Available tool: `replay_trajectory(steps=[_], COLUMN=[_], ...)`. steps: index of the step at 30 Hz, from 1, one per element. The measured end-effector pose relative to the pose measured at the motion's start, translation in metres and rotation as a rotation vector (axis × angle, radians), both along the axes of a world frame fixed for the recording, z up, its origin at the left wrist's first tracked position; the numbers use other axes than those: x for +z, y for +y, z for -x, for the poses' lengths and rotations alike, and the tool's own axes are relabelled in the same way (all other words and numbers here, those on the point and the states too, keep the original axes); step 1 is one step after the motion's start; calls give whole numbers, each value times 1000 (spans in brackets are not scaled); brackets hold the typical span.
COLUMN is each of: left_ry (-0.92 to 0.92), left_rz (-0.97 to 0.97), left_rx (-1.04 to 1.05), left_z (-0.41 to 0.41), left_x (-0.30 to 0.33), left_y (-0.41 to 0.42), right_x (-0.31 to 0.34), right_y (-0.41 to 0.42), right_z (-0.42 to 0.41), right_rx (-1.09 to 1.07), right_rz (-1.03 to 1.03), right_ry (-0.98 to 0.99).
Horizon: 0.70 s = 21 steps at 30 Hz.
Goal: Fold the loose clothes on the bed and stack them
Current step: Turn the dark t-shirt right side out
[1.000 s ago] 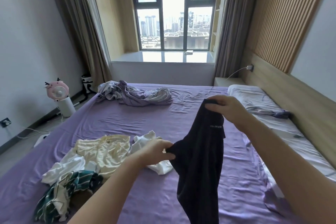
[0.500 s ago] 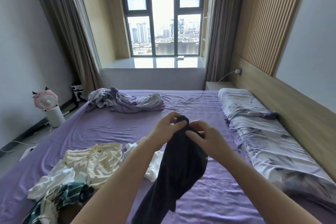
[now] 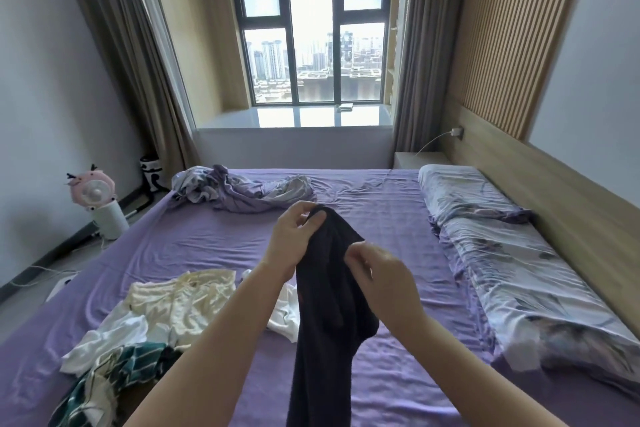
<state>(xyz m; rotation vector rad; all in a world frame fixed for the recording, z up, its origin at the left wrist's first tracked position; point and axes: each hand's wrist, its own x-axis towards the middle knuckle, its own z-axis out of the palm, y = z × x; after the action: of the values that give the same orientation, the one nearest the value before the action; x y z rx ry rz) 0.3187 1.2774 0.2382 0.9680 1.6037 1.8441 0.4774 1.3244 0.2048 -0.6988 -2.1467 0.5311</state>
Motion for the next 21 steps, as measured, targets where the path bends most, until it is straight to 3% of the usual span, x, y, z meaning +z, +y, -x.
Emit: replay_trajectory(steps=[4,6,11,14,16,18,21], left_ry=[-190,-187,91,197,392,560,640], left_rz=[-84,-91,51,257,357,250,204], left_rx=[-43,-77,114,106,162,242,64], left_z=[-1,-5,11,17,6,-9,-29], left_x=[-5,-4,-4,-17,-29,-34,-35], left_y=[-1,1,-2,-9,-11,-13,-18], right_x=[1,-8,-9,1,1,-2,-7], right_y=[4,-1,9,23,29,30,32], right_z=[7,10,2,-3,-4,-4,-2], right_rx=[13,10,33,14,16,17,8], right_rz=[204,227,334,400,391,390,421], right_ry=[-199,-234,23,58,48,55,74])
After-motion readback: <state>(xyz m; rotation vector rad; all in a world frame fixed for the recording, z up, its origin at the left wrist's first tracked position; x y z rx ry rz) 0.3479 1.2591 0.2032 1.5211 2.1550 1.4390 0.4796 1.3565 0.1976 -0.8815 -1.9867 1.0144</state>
